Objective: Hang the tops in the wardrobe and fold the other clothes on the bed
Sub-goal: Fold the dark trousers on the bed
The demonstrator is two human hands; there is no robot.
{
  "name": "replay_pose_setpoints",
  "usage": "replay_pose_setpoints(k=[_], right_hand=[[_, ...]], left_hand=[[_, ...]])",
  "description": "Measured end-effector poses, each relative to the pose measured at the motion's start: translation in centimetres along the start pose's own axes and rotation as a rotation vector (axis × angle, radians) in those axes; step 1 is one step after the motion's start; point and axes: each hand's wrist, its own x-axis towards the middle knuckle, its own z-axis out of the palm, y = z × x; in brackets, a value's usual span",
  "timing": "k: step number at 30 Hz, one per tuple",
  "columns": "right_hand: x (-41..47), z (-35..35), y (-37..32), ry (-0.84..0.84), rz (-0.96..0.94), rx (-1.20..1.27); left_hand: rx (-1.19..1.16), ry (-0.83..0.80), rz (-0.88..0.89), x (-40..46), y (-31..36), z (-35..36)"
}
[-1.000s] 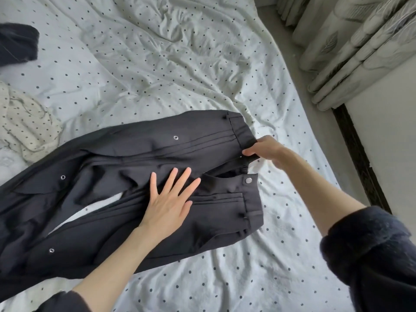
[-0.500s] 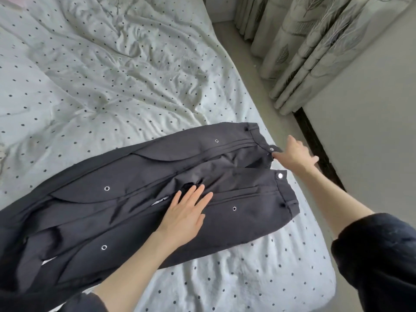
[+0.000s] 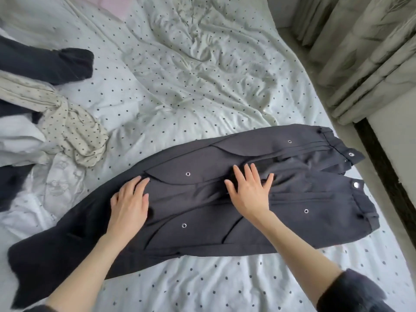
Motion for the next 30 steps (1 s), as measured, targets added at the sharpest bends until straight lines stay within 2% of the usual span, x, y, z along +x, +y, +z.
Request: replay_pose_setpoints(k=[5,9,11,13,15,17,20,22,25,27,30], right_hand=[[-1.5,1.9,-8.3,0.090,-0.112,-0.078],[-1.4,2.7,-15.1,0.262,-0.199,-0.073],[-0.5,3.2,-19.4,0.340,-0.298,-0.149],[0.8,2.8,-22.3,0.257,-0.382,-0.270],[2.0,2.9,-25.3,0.113,-0.444,-0.413],[3.1,2.5,-26.4,0.003,-0.441,-0.449],[5.0,0.4,-28.5,-0.068,-0.320,-0.168],[6.3,-1.4,-29.3,0.013,-0.269,-0.067],[8.0,-2.8,-30.7,0.235,-0.210,-0.032],[8.1,-2.8,-31.7,0.311,-0.143,0.048],[6.2,-0.6,-32.3,0.252,-0.180,0.065]], left_hand=[[-0.119,0.046,-0.040,-0.7,-10.7,-1.5],[-0.192,-0.182,-0.071,-0.6,-17.4,-1.6],[-0.242,-0.207,-0.121,-0.2,-19.9,-1.3],[-0.282,-0.216,-0.164,0.8,-21.1,-1.5],[-0.311,-0.264,-0.104,1.7,-23.1,-2.5],[-0.340,-0.315,-0.042,2.5,-24.0,-4.0],[-0.469,-0.284,0.022,4.7,-25.9,-8.3],[-0.491,-0.108,0.069,7.4,-26.2,-11.2],[-0.388,0.207,0.116,12.3,-26.6,-14.2],[-0.353,0.195,0.124,14.6,-27.0,-14.0],[-0.265,-0.021,0.049,15.3,-28.9,-11.2]])
